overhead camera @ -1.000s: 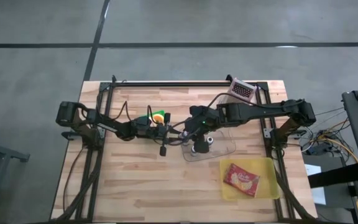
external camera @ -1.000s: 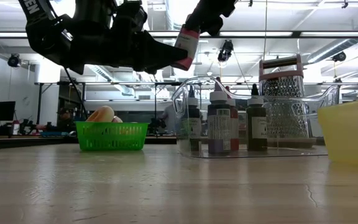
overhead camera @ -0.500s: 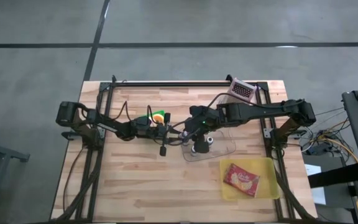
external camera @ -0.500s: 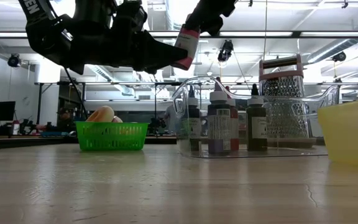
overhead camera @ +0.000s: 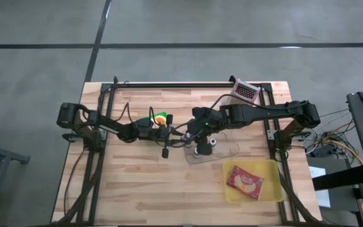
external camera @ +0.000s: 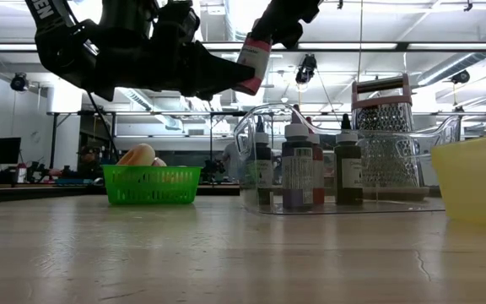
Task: Pick & Place Food Item
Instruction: Put the pink food coloring bottle into the transparent bin
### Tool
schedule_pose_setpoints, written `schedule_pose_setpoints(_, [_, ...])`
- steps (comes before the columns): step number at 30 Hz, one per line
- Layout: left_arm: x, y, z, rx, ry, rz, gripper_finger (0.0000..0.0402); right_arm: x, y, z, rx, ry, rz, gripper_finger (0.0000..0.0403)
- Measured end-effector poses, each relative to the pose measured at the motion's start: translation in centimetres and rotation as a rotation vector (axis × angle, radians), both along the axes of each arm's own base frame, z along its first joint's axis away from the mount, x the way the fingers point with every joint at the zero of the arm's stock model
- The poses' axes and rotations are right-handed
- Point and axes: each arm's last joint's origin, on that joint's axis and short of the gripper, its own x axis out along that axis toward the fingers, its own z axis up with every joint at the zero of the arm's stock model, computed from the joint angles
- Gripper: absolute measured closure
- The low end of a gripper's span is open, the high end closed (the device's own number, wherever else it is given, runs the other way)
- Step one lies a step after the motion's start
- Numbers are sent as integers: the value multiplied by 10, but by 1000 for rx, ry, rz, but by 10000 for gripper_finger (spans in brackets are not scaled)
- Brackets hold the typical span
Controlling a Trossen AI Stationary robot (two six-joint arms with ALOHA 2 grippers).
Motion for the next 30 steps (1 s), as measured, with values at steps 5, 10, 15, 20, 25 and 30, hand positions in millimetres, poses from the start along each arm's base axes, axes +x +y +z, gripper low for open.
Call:
schedule_pose_setpoints(5, [0,0,0,0,0,0,334,0,0,0,1,1,1,276])
schedule_pose_setpoints(10, [0,0,0,0,-1,-3,334,0,0,0,3,1,3,277])
schedule_pose_setpoints(15, [0,-1,0,-2,-1,-31,334,0,0,0,5,1,1,277])
schedule_pose_setpoints(20, [0,-3,2,-11,-17,-61,255,0,1,-1,11,6,17,277])
schedule_pose_setpoints(25, [0,-5,9,-24,-41,-124,137,0,2,-6,9,34,22,277])
schedule_pose_setpoints(30, [-7,-6,18,-26,-27,-178,82,-1,5,-3,5,19,33,277])
